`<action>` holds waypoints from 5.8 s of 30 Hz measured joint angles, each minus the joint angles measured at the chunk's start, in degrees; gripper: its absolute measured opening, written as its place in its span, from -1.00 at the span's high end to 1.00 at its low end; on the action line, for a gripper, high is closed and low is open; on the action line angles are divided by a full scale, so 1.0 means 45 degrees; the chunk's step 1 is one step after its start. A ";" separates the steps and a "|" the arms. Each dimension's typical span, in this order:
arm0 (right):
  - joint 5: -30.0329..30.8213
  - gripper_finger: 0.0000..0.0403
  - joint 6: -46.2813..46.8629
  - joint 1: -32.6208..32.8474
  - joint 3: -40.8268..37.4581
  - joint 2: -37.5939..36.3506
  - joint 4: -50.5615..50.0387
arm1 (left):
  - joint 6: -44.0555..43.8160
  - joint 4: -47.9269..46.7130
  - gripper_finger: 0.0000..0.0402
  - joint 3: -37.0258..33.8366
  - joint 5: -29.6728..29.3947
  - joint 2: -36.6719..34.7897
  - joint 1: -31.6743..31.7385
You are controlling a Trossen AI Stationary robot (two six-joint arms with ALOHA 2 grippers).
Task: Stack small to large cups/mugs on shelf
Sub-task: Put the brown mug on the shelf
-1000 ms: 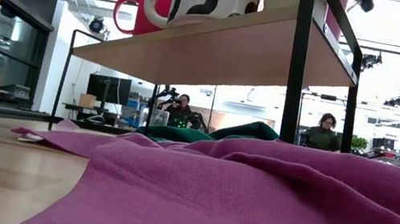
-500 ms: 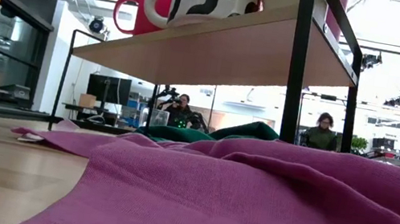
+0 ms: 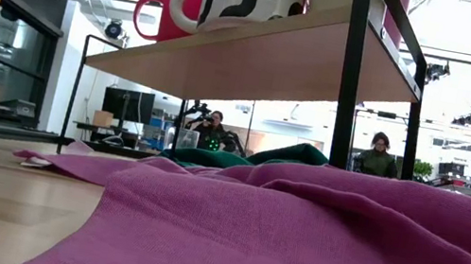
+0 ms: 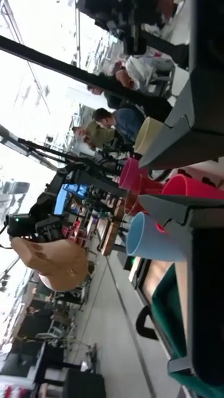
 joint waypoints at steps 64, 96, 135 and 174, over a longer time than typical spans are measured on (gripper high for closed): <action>-0.1124 1.00 -0.2989 0.2056 0.6650 0.7105 -0.2653 | -0.0442 -0.1707 0.68 0.0564 -0.0527 0.1865 0.0000; -0.0917 1.00 -0.3232 0.2369 0.6650 0.8062 -0.2639 | -0.0607 -0.2210 0.68 0.0564 -0.0585 0.1865 0.0000; -0.1258 0.87 -0.3650 0.2384 0.6640 0.8363 -0.2992 | -0.0578 -0.2338 0.68 0.0564 -0.0585 0.1870 0.0000; -0.1771 0.67 -0.3649 0.2384 0.6655 0.8363 -0.2784 | -0.0476 -0.2333 0.68 0.0564 -0.0493 0.1865 0.0000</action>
